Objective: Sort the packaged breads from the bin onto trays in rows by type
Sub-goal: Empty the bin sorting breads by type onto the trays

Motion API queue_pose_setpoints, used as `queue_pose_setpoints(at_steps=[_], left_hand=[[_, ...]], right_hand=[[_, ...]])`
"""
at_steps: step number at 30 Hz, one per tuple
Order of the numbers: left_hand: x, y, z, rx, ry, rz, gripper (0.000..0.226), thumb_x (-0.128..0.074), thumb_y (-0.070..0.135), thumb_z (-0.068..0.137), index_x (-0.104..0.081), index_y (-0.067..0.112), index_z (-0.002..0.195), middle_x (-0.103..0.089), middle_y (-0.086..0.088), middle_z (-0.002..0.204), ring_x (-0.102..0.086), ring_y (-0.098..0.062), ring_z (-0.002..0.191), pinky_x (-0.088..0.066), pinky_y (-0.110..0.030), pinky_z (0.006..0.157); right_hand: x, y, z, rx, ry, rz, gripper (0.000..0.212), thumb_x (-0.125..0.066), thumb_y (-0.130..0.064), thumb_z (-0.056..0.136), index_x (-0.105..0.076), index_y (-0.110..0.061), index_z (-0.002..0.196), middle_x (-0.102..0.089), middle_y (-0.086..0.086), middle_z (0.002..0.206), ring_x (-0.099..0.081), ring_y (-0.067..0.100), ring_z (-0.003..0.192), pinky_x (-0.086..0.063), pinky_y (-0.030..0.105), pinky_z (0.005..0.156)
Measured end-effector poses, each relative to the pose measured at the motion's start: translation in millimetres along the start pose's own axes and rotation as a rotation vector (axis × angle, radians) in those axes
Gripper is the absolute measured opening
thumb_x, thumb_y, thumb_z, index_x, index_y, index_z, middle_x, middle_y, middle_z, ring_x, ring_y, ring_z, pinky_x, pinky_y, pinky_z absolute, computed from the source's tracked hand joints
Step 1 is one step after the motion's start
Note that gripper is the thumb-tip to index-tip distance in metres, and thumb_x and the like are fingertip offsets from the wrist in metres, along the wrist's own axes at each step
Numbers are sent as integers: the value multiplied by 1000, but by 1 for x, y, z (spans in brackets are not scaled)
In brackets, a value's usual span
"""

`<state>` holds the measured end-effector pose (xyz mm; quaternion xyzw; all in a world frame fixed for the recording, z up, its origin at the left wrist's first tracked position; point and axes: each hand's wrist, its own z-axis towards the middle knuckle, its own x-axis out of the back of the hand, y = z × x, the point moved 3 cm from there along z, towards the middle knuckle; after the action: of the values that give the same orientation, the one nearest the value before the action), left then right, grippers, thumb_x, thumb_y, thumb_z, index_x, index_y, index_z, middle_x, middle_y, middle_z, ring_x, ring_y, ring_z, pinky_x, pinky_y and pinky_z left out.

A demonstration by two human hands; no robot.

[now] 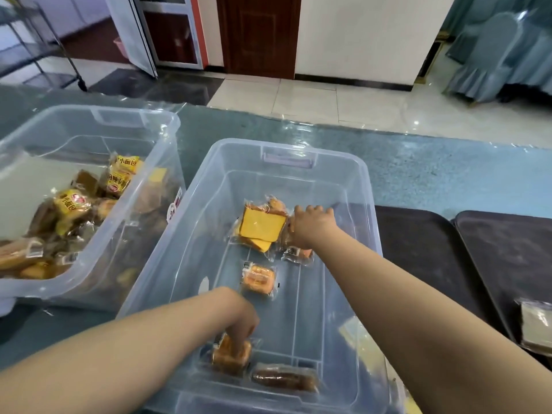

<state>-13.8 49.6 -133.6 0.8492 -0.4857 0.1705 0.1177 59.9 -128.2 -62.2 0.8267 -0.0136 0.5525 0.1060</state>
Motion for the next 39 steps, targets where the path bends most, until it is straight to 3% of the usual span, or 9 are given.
queue_pose_setpoints(at_steps=[4, 11, 16, 18, 21, 25, 30, 34, 39], left_hand=[[-5, -2, 6, -31, -4, -63, 59, -74, 29, 84, -53, 10, 135, -62, -12, 127, -60, -34, 110, -47, -35, 85], [-7, -7, 14, -34, 6, -21, 37, -78, 25, 79, -65, 10, 110, -67, -10, 111, -63, -29, 89, -50, -35, 74], [15, -24, 9, 18, 241, -59, 31, -71, 26, 82, -64, 14, 110, -64, -7, 113, -63, -27, 92, -46, -31, 68], [27, -31, 4, 55, 418, -38, 28, -66, 25, 83, -63, 17, 109, -57, -6, 118, -59, -26, 99, -50, -35, 73], [37, -40, 1, 126, 562, 43, 44, -63, 31, 85, -55, 22, 128, -41, -6, 129, -44, -27, 118, -48, -38, 90], [50, -46, 4, 167, 555, 53, 52, -63, 42, 84, -55, 25, 133, -19, -7, 153, -19, -29, 140, -37, -45, 107], [48, -45, 4, 121, 566, -69, 47, -62, 44, 88, -55, 20, 128, -2, -2, 163, -7, -29, 148, -31, -46, 113], [42, -49, 9, 82, 603, -131, 54, -63, 44, 86, -47, 23, 133, -13, -5, 161, -18, -29, 144, -35, -46, 110], [39, -50, 12, 94, 625, -293, 84, -67, 42, 84, -20, 20, 150, -25, -4, 156, -26, -26, 142, -32, -41, 112]], right_hand=[[-19, 12, 17, -55, 14, 26, 64, -54, -34, 90, -27, -10, 142, -41, 16, 142, -40, 35, 130, -32, 46, 102], [-36, 11, 27, -38, 37, 71, 57, -53, -25, 88, -32, -12, 139, -42, 14, 140, -39, 35, 131, -33, 46, 107], [-39, 8, 29, -69, 52, 117, 58, -57, -27, 88, -30, -16, 138, -44, 15, 136, -41, 35, 126, -36, 43, 101], [-40, 6, 28, -96, 30, 109, 56, -55, -26, 88, -33, -13, 138, -42, 15, 138, -38, 34, 129, -36, 42, 102], [-37, 1, 26, -132, -20, 64, 54, -52, -29, 89, -36, -10, 138, -40, 16, 140, -36, 35, 131, -35, 42, 103], [-29, -2, 22, -134, -128, 3, 58, -53, -28, 88, -37, -8, 141, -40, 18, 141, -35, 35, 129, -35, 45, 105], [-24, -4, 18, -144, -285, 27, 78, -64, -30, 85, -25, -9, 149, -29, 17, 151, -24, 38, 140, -29, 54, 111], [-35, -24, 21, -19, -483, 16, 64, -69, -42, 80, -49, -16, 135, -58, 9, 126, -56, 35, 117, -43, 54, 102], [-47, -34, 22, 6, -553, -114, 60, -70, -44, 74, -55, -16, 126, -59, 9, 117, -58, 36, 109, -48, 52, 96]])
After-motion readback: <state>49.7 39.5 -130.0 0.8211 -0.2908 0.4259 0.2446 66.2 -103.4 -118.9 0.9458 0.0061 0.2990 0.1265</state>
